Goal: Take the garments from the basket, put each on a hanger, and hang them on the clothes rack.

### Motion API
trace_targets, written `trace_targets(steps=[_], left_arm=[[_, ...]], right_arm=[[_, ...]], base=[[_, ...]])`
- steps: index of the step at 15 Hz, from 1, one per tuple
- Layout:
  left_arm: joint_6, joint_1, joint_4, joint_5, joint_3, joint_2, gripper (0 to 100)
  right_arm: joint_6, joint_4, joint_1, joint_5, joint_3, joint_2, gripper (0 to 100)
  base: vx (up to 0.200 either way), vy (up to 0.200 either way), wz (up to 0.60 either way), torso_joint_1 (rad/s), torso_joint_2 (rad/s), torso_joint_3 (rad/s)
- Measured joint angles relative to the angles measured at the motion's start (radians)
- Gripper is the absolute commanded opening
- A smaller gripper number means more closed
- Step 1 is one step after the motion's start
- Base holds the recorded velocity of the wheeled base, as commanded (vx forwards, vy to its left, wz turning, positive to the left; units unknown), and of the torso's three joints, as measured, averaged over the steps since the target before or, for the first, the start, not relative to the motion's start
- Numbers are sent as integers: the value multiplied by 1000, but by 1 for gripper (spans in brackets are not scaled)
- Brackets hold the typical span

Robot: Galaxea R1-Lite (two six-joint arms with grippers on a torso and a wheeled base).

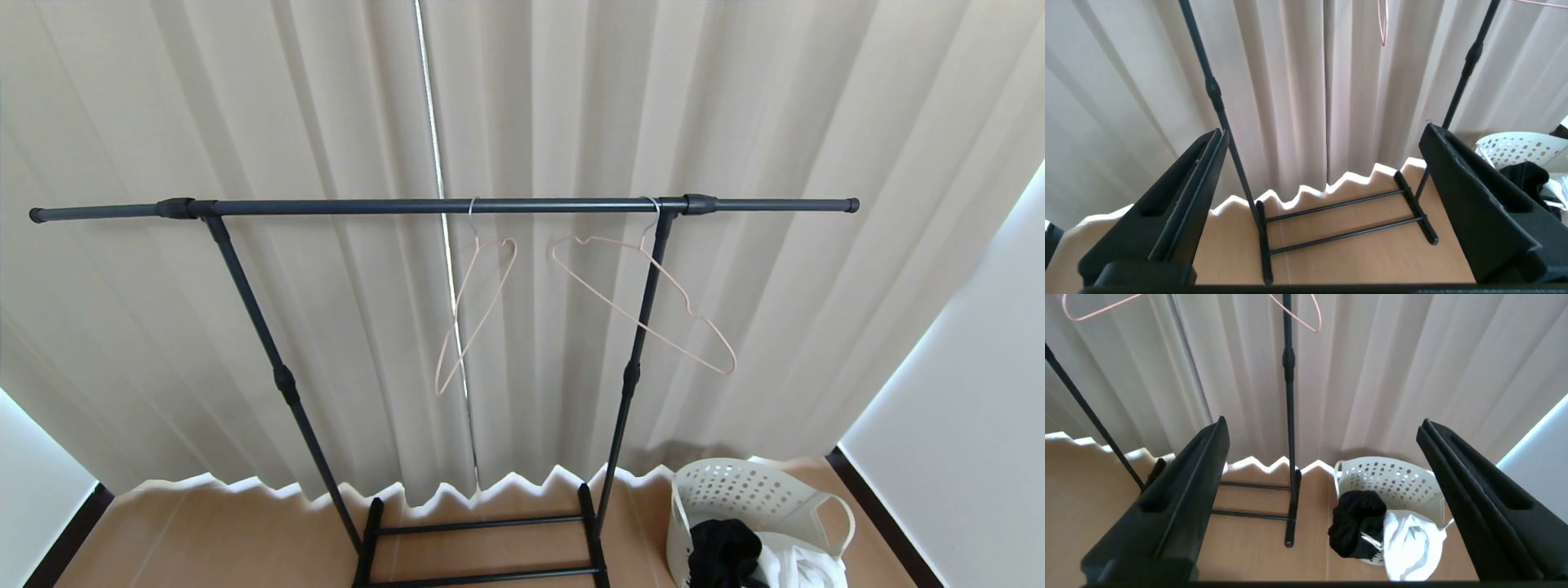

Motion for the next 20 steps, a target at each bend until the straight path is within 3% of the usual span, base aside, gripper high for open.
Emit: trace_targets(steps=[9, 20], left_arm=[[-3, 0, 0, 1, -1, 0, 100], [-14, 0, 0, 3, -1, 0, 100]], right_arm=[[-13, -2, -159, -30, 0, -72, 100], [19, -1, -168, -26, 1, -89, 100]], base=[[0, 0, 0, -144, 341, 196], [0, 0, 0, -153, 383, 229]])
